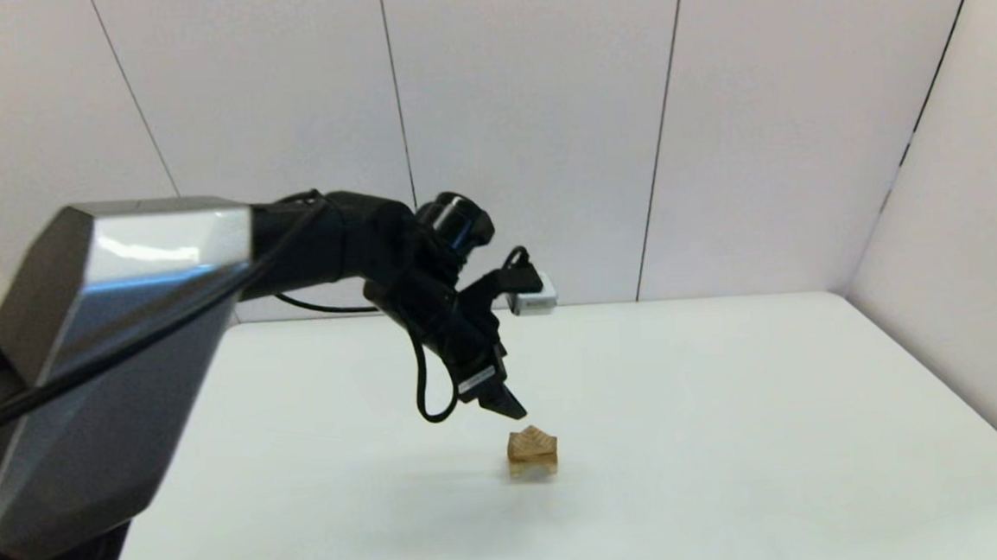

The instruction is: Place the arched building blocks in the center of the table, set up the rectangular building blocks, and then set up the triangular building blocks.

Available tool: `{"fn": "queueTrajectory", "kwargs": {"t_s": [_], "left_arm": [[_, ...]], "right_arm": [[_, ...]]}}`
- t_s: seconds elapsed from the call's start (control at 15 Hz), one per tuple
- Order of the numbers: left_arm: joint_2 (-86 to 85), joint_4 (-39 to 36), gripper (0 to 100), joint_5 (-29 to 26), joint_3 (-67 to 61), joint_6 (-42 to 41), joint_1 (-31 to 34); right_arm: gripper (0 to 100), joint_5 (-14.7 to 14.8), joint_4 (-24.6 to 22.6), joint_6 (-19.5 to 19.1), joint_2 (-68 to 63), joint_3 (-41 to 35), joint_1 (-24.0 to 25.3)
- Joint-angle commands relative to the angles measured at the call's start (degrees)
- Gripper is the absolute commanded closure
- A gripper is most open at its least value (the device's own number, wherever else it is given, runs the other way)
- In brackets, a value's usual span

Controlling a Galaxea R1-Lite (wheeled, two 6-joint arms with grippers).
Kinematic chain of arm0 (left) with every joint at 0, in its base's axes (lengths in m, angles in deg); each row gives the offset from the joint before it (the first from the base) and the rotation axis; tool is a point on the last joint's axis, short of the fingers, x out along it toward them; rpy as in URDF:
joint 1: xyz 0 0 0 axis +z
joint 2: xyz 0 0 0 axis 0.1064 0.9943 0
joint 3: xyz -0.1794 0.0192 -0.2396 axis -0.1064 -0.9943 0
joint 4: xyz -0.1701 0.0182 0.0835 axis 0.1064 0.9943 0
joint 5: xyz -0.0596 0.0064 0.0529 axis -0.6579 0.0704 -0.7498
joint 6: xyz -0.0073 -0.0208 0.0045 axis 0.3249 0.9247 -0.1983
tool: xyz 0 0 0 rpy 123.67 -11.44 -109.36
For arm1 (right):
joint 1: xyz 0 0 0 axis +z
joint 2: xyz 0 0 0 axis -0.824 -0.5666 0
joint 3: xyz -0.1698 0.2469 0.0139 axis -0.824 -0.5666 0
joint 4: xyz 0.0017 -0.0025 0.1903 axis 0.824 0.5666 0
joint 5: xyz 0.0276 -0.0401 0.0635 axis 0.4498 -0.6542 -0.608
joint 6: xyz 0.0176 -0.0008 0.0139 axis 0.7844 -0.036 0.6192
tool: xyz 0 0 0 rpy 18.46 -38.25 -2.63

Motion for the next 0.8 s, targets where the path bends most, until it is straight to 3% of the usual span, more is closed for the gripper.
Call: {"fn": "queueTrajectory", "kwargs": {"t_s": [0.07, 0.33, 0.6, 0.73, 0.8], "left_arm": [[-23.5, 8.6, 0, -1.3, -0.5, 11.9, 2.8], [-43.0, 9.8, 0, 0.1, -0.8, 25.2, 3.8], [-59.8, 9.5, 0, 16.3, -6.0, 30.8, 3.8], [-70.6, 9.3, 0, 19.7, -10.2, 30.8, 5.7], [-74.8, 9.3, 0, 19.6, -11.8, 30.3, 10.5]], "right_arm": [[0, 0.0, 0.0, 0.0, 0.0, 0.0, 0.0], [0, 0.0, 0.0, 0.0, 0.0, 0.0, 0.0], [0, 0.0, 0.0, 0.0, 0.0, 0.0, 0.0], [0, 0.0, 0.0, 0.0, 0.0, 0.0, 0.0], [0, 0.0, 0.0, 0.0, 0.0, 0.0, 0.0]]}}
